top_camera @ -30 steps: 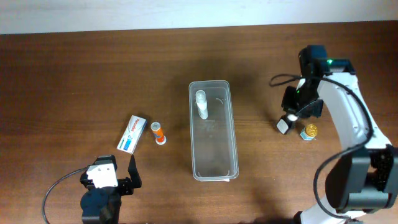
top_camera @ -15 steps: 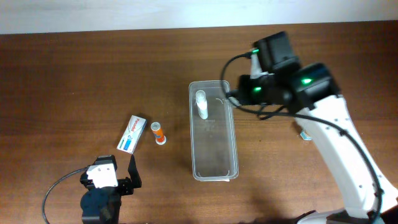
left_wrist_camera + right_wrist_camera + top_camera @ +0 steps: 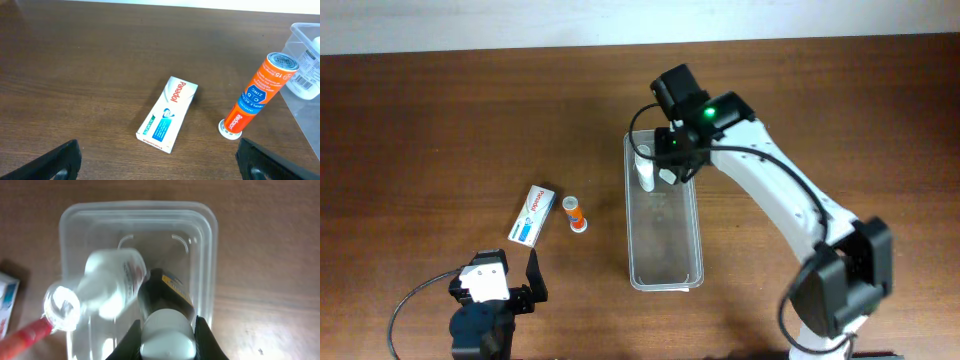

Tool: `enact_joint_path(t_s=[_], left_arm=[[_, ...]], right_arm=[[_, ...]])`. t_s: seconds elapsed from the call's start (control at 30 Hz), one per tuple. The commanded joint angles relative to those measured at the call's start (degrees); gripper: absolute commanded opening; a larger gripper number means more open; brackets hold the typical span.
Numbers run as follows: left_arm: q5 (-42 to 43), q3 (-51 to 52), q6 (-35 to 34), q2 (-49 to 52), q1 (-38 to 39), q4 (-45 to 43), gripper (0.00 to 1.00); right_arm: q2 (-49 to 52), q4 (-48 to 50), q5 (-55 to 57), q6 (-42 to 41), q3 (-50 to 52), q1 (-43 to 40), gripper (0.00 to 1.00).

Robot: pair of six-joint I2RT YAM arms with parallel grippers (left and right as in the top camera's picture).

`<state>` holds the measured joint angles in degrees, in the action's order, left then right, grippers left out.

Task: Pack container
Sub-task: 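Lower the dark bottle into the container and open the right gripper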

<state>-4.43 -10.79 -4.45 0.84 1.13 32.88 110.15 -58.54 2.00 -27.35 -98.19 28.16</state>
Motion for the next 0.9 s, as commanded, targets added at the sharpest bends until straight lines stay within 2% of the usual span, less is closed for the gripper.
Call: enact_joint_path(t_s=[0.0, 0.07, 0.13, 0.43, 0.53, 0.67, 0.87], left_arm=[[0.8, 0.0, 0.9, -0.5, 0.2, -0.3, 0.99], [0.8, 0.0, 0.9, -0.5, 0.2, -0.3, 0.99], [0.8, 0.0, 0.9, -0.5, 0.2, -0.3, 0.99], [0.8, 0.0, 0.9, -0.5, 0.2, -0.3, 0.99], [0.8, 0.0, 0.9, -0.5, 0.2, -0.3, 0.99], [0.8, 0.0, 0.9, -0.5, 0.2, -0.3, 0.99], [0.8, 0.0, 0.9, -0.5, 0.2, -0.3, 0.99]], right_arm=[[1.6, 2.1, 1.3, -1.0, -0.2, -0.2, 0.12], [2.3, 3.6, 1.4, -1.0, -0.2, -0.2, 0.15], [2.4, 4.5, 1.4, -1.0, -0.2, -0.2, 0.30], [-1.3, 0.3, 1.6, 0.1, -3.0, -0.2, 0.36], [-4.8, -2.3, 2.4, 0.1, -4.0, -0.2, 0.40], [-10.4, -6.8, 7.1, 0.0, -4.7, -0.2, 0.50], [-18.9, -16.5, 9.5, -1.4, -4.7, -3.8, 0.57]])
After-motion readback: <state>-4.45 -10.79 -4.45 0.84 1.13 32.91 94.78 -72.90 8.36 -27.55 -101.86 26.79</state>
